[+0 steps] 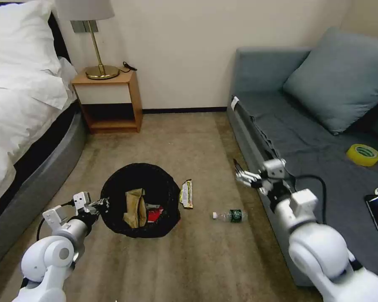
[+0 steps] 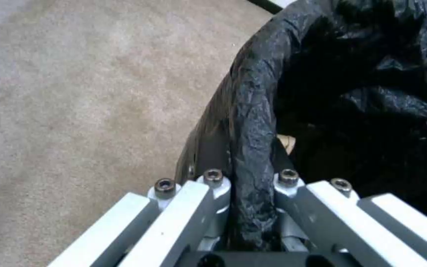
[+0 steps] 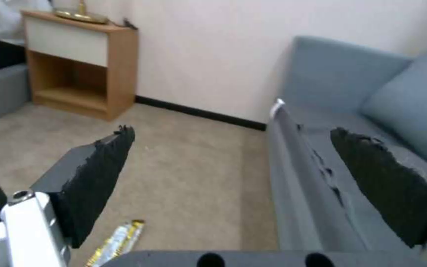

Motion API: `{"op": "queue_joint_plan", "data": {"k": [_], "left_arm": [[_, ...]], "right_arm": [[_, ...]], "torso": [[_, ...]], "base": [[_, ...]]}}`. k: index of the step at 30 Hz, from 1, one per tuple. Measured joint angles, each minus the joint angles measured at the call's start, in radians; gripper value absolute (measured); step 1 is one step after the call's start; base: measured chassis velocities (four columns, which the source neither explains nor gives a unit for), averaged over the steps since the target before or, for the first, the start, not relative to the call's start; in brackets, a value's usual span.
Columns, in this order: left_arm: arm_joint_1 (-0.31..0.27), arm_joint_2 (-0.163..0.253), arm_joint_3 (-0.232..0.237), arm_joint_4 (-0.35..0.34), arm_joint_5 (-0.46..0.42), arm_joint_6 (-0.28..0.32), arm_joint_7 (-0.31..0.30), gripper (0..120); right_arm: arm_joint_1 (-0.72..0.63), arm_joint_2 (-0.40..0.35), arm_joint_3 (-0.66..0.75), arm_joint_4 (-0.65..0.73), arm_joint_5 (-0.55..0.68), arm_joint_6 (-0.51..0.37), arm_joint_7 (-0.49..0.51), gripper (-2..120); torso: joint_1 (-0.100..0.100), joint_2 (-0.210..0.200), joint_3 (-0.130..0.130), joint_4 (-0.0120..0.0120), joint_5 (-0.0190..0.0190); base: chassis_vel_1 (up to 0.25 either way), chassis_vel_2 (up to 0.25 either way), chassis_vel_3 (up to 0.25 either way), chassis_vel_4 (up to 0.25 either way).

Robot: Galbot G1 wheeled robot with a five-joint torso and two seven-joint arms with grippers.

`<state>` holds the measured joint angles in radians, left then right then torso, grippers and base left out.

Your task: Pick up the trash bin, then pick up the garbage on the floor and place it into the trash bin.

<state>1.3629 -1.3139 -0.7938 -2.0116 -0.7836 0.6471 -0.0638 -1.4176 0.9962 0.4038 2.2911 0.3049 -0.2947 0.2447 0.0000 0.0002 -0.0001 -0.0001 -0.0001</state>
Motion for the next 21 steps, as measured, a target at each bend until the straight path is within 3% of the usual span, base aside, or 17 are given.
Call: {"op": "queue_joint_plan", "data": {"k": [8, 21], "left_arm": [[0.0, -0.005, -0.002, -0.007, 0.005, 0.0, -0.005, 4], [0.009, 0.001, -0.012, -0.014, 0.001, -0.002, -0.006, 4]], "right_arm": [[-0.065, 0.078, 0.006, 0.008, -0.096, 0.022, -0.006, 100], [-0.105, 0.1, 0.02, 0.023, -0.118, 0.041, -0.033, 100]], "torso": [[0.0, 0.0, 0.0, 0.0002, 0.0], [0.0, 0.0, 0.0, 0.0002, 0.0001]], "base": [[0.0, 0.0, 0.0, 0.0], [0.0, 0.0, 0.0, 0.0]]}}
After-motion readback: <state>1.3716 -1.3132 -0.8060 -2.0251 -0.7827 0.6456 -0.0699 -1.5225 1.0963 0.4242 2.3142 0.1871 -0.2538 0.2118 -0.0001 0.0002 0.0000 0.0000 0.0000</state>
